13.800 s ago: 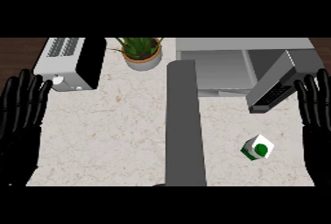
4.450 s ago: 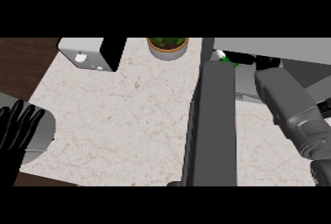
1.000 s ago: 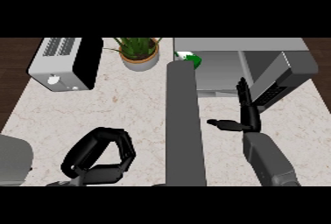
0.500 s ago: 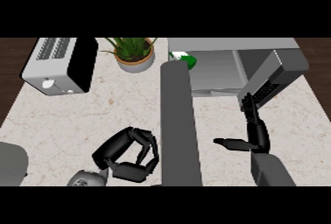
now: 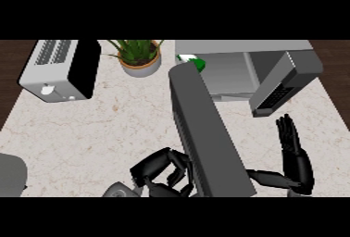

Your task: Pick up the milk, place it into the microwave and close the microwave

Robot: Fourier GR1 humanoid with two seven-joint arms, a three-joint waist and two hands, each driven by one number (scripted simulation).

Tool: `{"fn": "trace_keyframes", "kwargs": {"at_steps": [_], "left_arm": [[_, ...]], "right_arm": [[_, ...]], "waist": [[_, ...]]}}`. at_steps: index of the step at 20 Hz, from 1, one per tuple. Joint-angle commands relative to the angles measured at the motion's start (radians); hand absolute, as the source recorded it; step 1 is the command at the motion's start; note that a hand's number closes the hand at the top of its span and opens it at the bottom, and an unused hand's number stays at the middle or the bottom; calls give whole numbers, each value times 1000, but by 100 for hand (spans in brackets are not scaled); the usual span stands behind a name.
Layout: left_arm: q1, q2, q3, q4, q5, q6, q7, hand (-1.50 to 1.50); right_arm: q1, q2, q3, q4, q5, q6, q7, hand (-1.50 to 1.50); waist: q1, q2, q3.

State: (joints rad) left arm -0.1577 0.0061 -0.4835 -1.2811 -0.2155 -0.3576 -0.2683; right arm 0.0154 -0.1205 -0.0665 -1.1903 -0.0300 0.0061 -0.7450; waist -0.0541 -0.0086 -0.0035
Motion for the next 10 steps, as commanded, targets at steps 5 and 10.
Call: {"fn": "trace_keyframes", "kwargs": {"at_steps": [5,10], "left_arm": [[-117,-6,-356,133,107,334,11,150],[-187,-6,-494,115,292,549,86,150]], "right_arm": [[233,-76,4,-391,-80,86,130,-150],[264,-102,-12,-524,-176,153,216,-150]], "waist": [[-13,8,0],[-26,12,0]]}}
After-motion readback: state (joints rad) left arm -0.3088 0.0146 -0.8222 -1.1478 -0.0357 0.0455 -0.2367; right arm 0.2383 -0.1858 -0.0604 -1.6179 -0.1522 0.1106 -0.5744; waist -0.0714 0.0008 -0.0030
